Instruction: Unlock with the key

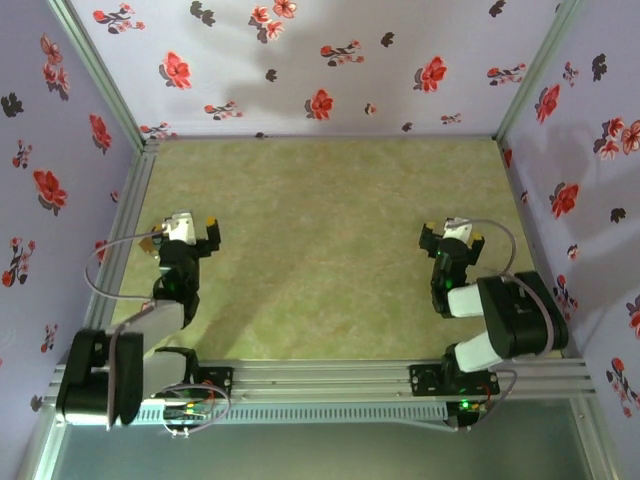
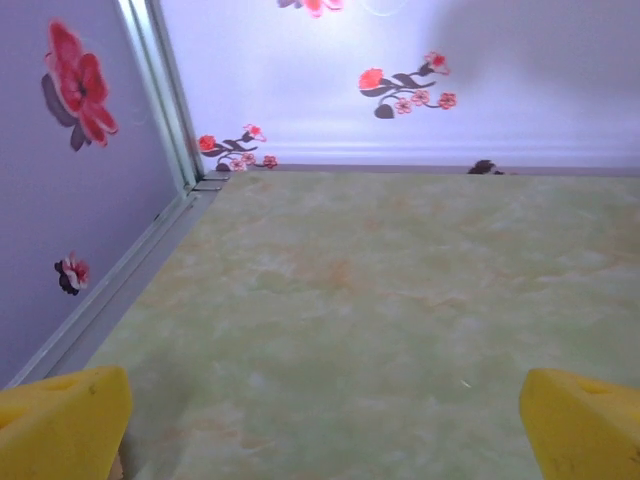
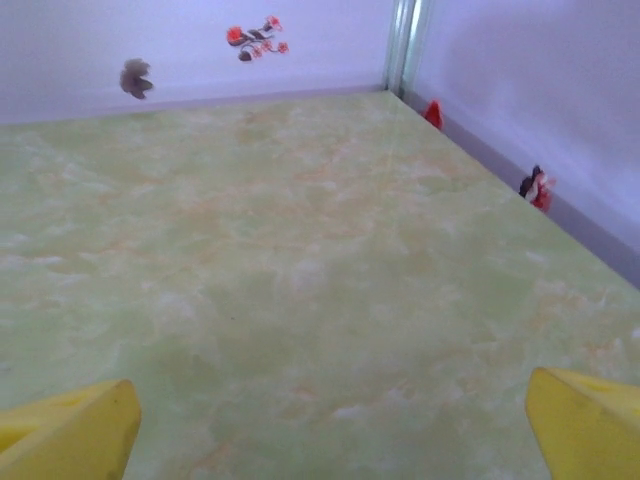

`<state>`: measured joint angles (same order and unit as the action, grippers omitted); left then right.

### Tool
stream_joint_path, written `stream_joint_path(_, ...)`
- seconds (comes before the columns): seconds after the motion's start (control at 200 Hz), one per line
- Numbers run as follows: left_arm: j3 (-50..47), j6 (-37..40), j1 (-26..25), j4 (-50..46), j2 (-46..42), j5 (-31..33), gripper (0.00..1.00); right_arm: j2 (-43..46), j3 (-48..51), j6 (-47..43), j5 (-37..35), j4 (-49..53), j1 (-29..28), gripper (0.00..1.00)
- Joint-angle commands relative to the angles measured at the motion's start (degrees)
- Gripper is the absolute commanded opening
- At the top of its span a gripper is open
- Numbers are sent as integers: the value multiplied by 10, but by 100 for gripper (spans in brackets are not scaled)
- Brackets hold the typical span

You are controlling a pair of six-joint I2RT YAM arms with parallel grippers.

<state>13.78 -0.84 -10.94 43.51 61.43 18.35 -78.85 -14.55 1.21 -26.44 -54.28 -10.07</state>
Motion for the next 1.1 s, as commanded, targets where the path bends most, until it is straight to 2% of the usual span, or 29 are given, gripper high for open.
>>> stream_joint_path(0.0,30,-5,-43,-142,-70,50,100,116,-82,26,-17,231,-14,99)
stream_joint_path(0.07,57,-61,-59,-208,-114,44,100,185,-132,94,7,392,-18,99)
stream_joint_path(0.13,73,-97,-71,-255,-141,10,100,236,-179,198,17,543,-19,99)
stream_joint_path(0.225,90,-166,-89,-301,-158,-52,100,294,-241,304,100,728,-34,99)
stream_joint_path(0.305,104,-215,-113,-323,-147,-100,100,316,-279,359,79,866,-64,99)
stream_joint_path(0.41,134,-236,-172,-354,-115,-110,100,328,-289,387,39,972,-75,99)
stream_joint_path(0.54,170,-236,-239,-365,-70,-109,100,312,-289,388,20,1039,-41,99)
stream_joint_path(0.59,180,-234,-258,-364,-53,-107,100,303,-280,384,26,1043,-6,99)
stream_joint_path(0.675,198,-231,-282,-367,-29,-106,100,285,-273,383,85,1039,70,99)
stream_joint_path(0.815,215,-240,-300,-358,0,-106,100,237,-244,393,86,1003,161,99)
stream_joint_path(0.885,226,-239,-307,-367,6,-107,100,210,-230,400,83,995,214,96)
stream_joint_path(1.095,233,-227,-314,-381,2,-120,100,193,-182,403,103,945,328,92)
